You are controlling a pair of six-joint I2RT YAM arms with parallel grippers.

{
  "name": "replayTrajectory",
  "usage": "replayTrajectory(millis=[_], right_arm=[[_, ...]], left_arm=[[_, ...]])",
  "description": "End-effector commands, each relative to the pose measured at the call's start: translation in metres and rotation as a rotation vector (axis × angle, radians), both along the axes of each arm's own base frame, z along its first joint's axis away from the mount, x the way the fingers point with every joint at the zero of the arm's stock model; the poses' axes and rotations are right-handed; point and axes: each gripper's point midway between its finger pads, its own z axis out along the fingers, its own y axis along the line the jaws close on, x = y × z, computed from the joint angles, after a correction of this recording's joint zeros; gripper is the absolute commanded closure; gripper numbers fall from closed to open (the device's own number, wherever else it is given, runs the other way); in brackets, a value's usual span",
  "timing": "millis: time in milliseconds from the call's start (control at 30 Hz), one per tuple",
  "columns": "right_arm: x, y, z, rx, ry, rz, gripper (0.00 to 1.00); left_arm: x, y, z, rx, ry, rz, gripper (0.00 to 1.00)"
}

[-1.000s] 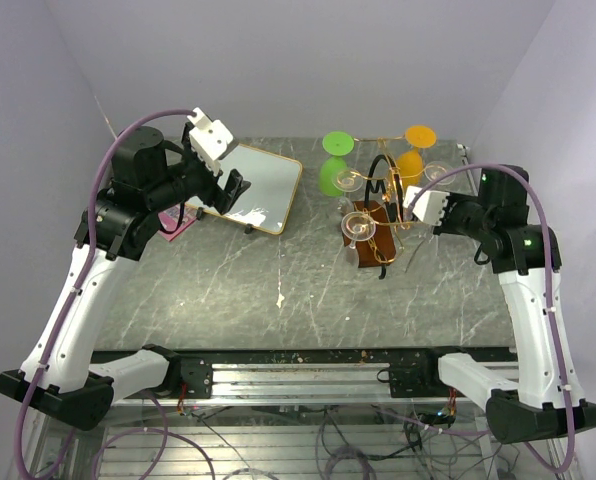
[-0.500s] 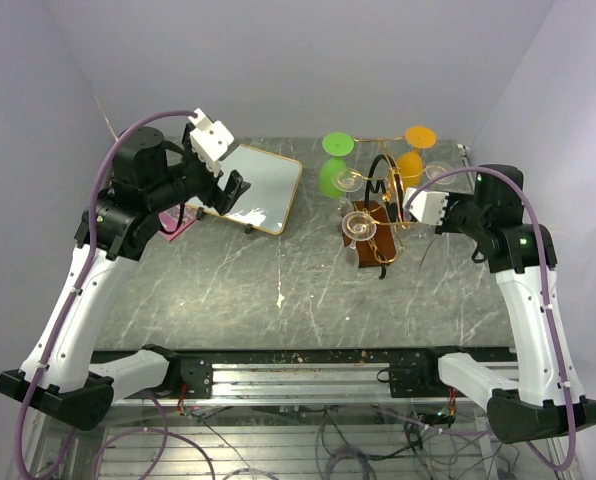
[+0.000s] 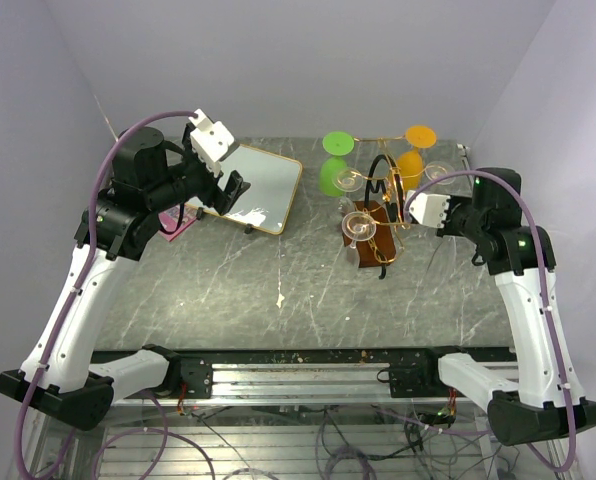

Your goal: Place the wine glass upside down on the wine glass rack

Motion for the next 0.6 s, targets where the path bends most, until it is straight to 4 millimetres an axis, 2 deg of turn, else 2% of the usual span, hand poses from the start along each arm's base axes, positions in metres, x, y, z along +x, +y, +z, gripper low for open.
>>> replayTrajectory(millis=[0, 567], right_arm=[[-0.008, -0.003, 0.005, 0.002, -0.008, -0.013, 1.00], [-0.019, 0.014, 0.005, 0.079, 0.017, 0.059, 1.00]], left_arm=[[-0.005, -0.003, 0.001, -0.001, -0.014, -0.030, 0.11], [-0.006, -0.005, 0.000, 0.005, -0.010, -0.041, 0.11]])
